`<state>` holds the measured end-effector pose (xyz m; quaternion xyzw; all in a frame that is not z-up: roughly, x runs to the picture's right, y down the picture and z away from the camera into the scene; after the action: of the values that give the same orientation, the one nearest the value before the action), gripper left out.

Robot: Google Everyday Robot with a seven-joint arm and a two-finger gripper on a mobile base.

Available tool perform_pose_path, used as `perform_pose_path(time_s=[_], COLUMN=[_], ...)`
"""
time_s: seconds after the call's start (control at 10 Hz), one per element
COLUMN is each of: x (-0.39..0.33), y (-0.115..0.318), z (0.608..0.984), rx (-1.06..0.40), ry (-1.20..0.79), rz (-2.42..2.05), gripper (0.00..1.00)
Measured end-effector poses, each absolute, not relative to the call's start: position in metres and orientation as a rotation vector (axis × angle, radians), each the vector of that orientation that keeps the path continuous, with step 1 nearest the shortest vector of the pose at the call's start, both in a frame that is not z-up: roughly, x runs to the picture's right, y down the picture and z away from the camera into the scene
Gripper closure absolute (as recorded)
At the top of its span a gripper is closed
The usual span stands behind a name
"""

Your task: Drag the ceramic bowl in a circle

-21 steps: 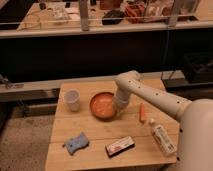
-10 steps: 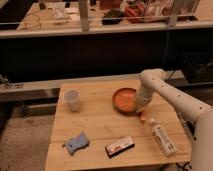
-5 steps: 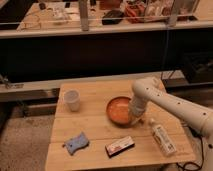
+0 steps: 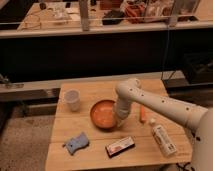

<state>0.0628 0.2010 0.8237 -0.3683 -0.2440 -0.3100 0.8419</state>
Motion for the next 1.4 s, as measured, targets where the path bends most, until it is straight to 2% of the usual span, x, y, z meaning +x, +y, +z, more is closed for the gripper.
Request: perform_pose_path(time_s=[0.4, 0.7, 1.4], x=[0.071, 0.095, 0.098], y=[0.175, 0.17, 0.169], z=[0.848, 0.844, 0.843], rx=[-0.749, -0.753, -0.755], ry=[-0.536, -0.504, -0.491], rz=[-0.671, -0.663, -0.663], gripper=[1.0, 1.0, 1.0])
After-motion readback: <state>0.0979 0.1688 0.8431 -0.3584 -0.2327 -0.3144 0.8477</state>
